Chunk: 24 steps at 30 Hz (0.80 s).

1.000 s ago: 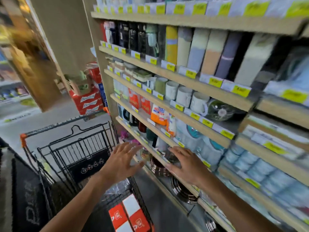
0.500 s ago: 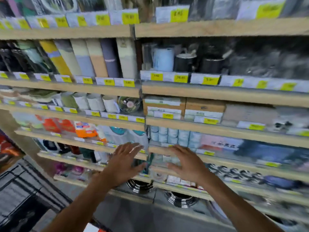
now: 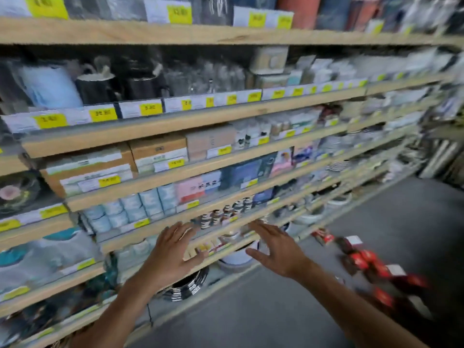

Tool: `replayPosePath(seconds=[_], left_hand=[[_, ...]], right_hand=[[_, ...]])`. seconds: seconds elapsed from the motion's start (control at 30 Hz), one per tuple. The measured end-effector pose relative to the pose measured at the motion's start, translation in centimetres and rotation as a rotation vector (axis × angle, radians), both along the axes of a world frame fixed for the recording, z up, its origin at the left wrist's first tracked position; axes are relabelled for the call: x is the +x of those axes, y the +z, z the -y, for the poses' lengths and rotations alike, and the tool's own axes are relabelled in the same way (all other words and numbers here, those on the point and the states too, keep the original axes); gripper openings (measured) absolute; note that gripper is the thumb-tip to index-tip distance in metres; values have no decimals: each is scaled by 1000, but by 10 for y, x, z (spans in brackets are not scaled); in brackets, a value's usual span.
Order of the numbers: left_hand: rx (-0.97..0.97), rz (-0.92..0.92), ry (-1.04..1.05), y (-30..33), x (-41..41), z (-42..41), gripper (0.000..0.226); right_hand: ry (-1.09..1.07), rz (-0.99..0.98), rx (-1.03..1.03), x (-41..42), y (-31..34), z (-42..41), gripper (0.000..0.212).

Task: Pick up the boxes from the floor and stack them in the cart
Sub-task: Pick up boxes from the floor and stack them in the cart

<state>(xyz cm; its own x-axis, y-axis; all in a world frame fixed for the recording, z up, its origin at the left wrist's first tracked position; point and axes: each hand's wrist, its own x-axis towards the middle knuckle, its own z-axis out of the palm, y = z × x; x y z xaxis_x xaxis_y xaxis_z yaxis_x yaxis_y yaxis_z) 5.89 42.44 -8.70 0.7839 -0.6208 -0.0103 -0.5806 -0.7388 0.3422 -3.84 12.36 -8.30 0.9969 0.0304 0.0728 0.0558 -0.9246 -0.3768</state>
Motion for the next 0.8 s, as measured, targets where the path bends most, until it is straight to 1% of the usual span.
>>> replayPosePath(seconds=[0.07,0.2,0.27,0.37,0.53,0.7,0.8], left_hand=[[0,19,-76,-7,-3,29,86],[-22,9,-217,-12,-14,88,100],[-16,-4,-259,-12,-19,116,105],[-20,-49,-310,-9,-30,157,98],[15,-62,-379,-3,-45,234,91],[49,-14,-462,-12,-56,328,96],[45,-30,-481,-22,-72,380,95]], right_hand=[[-100,-54,-18,-28,-6,23,81],[-248,-76,6,-81,-10,58,68],[-299,-97,13,-100,-11,75,68],[-390,-113,14,-121,-14,106,75],[-478,-109,51,-147,-16,166,75],[-574,-96,76,-183,-22,243,77],[-613,-111,73,-206,-26,286,75]])
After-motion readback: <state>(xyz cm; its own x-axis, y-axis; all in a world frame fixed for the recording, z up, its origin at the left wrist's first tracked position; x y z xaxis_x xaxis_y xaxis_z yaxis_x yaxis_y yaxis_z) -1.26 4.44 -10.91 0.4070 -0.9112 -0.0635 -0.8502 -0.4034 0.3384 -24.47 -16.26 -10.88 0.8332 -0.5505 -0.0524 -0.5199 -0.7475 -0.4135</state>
